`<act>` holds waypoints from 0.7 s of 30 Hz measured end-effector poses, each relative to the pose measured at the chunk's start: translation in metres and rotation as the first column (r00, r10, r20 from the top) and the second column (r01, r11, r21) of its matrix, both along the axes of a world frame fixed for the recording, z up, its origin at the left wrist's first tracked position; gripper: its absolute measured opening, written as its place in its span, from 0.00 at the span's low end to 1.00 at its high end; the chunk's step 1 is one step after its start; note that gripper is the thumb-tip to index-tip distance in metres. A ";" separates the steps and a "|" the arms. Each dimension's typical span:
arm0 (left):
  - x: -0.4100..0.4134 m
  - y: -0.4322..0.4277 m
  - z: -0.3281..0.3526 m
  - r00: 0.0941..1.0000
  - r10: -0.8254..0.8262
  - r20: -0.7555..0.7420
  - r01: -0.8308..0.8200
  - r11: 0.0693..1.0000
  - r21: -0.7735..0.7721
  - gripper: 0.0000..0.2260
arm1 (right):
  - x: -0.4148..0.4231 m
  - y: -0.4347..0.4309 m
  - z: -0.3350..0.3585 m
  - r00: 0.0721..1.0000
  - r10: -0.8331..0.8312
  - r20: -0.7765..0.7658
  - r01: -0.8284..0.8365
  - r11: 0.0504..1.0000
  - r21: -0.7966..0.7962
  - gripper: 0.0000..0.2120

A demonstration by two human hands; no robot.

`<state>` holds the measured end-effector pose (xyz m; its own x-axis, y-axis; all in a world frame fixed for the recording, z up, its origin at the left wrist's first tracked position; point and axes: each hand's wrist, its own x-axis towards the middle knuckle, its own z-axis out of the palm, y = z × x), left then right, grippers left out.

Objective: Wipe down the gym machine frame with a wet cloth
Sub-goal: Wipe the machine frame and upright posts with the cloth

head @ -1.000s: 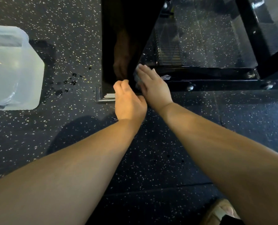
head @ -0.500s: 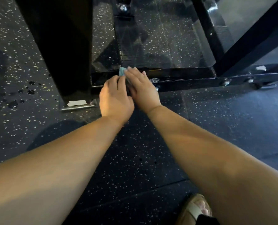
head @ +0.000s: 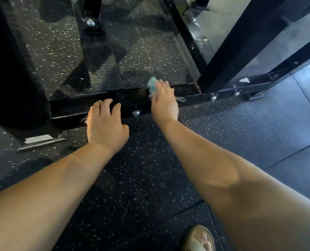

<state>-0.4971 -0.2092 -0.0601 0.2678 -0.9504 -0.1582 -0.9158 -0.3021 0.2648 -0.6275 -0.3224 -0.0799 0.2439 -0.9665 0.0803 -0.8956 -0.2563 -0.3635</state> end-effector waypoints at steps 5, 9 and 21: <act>-0.001 -0.003 0.002 0.998 0.021 -0.055 -0.021 1.000 0.000 0.26 | -0.045 -0.028 0.016 0.997 -0.014 -0.074 0.016 1.000 0.025 0.18; 0.005 0.002 0.002 0.994 0.059 -0.092 -0.063 0.997 -0.038 0.26 | -0.070 -0.050 0.013 0.958 -0.272 -0.090 0.277 0.960 0.048 0.18; 0.028 0.023 -0.005 0.997 0.050 -0.066 -0.058 0.990 -0.126 0.26 | 0.042 0.054 -0.024 0.952 0.274 0.133 -0.260 0.959 -0.114 0.24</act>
<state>-0.4689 -0.1861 -0.0647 0.3127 -0.9483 -0.0542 -0.8795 -0.3106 0.3604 -0.5859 -0.2682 -0.1043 0.4711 -0.8537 0.2219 -0.7287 -0.5184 -0.4476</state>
